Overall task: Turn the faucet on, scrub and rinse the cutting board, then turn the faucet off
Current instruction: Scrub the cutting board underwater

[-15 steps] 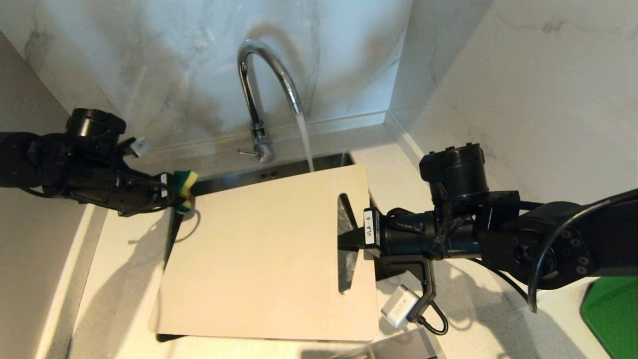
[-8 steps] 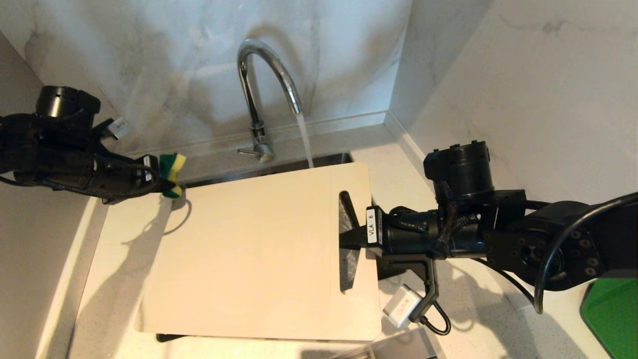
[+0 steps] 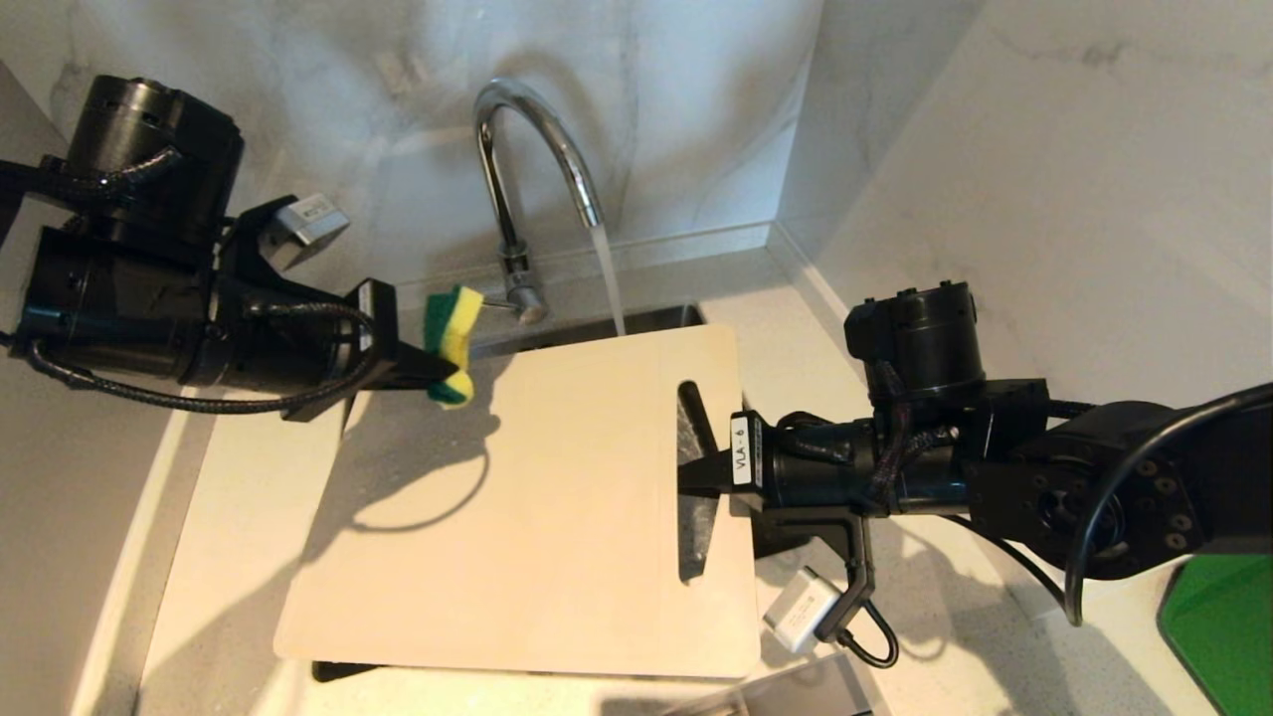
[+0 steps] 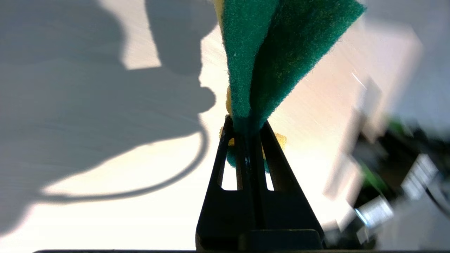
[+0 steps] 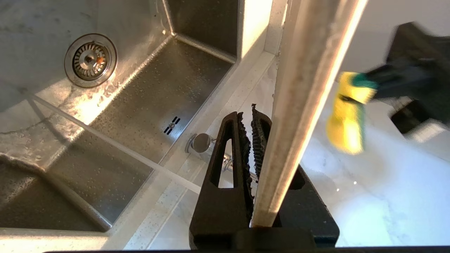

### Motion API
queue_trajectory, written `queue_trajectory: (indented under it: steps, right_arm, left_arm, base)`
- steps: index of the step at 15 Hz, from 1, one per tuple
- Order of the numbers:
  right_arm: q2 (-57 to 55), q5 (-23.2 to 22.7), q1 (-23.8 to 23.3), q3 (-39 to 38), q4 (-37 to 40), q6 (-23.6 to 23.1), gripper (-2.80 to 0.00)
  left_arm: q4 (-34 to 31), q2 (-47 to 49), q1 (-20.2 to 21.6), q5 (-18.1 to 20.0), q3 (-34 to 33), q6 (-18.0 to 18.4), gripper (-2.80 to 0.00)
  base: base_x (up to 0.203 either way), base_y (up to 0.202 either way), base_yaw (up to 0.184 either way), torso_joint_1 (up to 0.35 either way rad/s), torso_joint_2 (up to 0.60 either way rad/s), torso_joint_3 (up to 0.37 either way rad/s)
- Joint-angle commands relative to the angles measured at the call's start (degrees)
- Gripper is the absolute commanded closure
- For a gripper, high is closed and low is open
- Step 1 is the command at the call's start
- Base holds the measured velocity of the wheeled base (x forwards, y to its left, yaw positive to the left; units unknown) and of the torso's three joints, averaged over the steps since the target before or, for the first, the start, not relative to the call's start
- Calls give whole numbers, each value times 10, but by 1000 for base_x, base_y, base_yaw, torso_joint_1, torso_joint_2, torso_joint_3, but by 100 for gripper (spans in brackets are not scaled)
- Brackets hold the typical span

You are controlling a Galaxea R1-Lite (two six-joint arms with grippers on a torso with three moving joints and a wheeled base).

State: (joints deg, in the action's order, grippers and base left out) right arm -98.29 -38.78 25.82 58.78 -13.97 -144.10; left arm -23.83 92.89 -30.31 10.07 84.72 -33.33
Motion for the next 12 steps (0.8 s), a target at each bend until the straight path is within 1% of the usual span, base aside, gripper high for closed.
queue_trajectory:
  steps: [1, 2, 3, 4, 6, 9, 12]
  right_arm:
    - [-2, -2, 0, 2, -1, -8, 0]
    - [-3, -2, 0, 1, -1, -8, 0]
    - [-6, -2, 0, 0, -1, -8, 0]
    - [-6, -2, 0, -1, -1, -8, 0]
    - [-6, 3, 1, 0, -2, -8, 0]
    - [-3, 5, 1, 2, -2, -8, 0]
    - [-1, 7, 1, 3, -3, 0, 0]
  left_arm:
    - [1, 27, -92, -33, -3, -15, 0]
    - [13, 54, -113, -62, -7, -20, 0]
    - [46, 71, -129, -90, -17, -23, 0]
    - [76, 76, -141, -106, -35, -21, 0]
    - [77, 70, -140, -112, -52, -12, 0]
    - [78, 55, -109, -138, -102, 9, 0]
    - [82, 43, -51, -138, -159, 29, 0]
  base:
    - [0, 0, 0, 0, 0, 0]
    - [0, 0, 0, 0, 0, 0]
    - [0, 0, 0, 0, 0, 0]
    - [0, 0, 0, 0, 0, 0]
    - [0, 0, 0, 0, 0, 0]
    - [0, 0, 0, 0, 0, 0]
    - [0, 0, 0, 0, 0, 0]
